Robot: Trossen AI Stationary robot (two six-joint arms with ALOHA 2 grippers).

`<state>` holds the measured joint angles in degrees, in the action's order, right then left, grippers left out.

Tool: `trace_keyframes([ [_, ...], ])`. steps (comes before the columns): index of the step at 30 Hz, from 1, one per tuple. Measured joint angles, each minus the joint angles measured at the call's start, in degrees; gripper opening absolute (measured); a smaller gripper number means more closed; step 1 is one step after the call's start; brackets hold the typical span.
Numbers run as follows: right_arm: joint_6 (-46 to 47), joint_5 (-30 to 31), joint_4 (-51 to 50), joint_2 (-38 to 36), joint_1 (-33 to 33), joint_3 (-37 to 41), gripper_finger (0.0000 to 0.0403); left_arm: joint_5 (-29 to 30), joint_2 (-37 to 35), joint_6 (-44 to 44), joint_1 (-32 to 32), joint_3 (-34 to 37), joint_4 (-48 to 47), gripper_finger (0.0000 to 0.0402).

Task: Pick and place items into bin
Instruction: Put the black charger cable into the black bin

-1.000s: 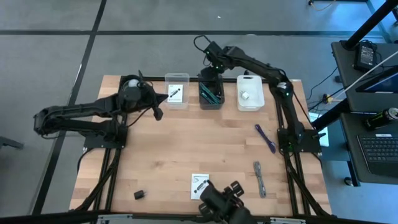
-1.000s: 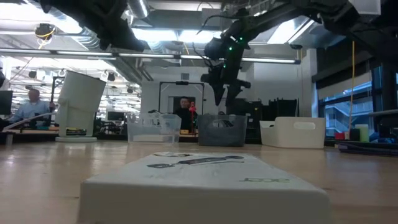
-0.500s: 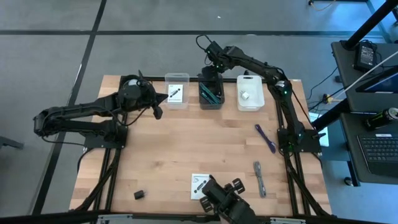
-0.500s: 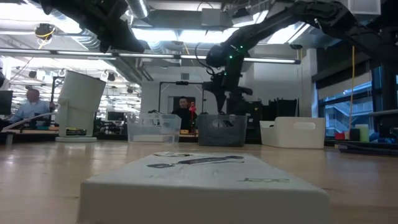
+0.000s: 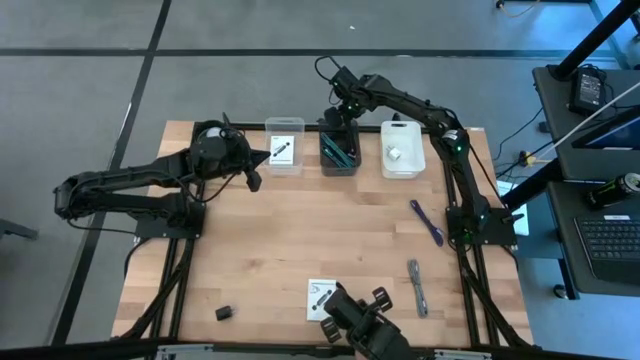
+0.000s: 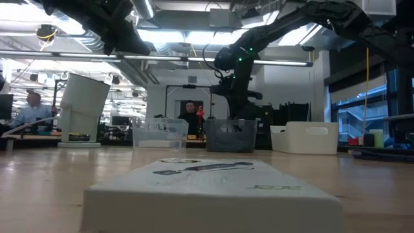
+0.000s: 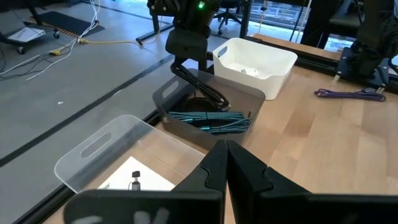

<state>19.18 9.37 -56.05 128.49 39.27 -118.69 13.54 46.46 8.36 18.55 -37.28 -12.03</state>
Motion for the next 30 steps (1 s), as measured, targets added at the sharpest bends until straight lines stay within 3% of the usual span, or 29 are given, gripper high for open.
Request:
trace_keyframes([
  [3,-0.1,0.0,0.0,0.0,0.0,0.0,0.0006,0.0,0.0,0.02,0.0,0.0,0.0,0.0002],
  [16,-1.8,-0.01,-0.86,0.0,-0.6,-0.91,0.0002,0.02,0.02,-0.04,0.0,0.0,-0.07,0.0002],
  [30,-3.21,-1.05,-6.43,-0.13,-3.17,-10.32,0.0002,0.04,0.02,-0.11,0.0,0.0,-0.22,0.0002],
])
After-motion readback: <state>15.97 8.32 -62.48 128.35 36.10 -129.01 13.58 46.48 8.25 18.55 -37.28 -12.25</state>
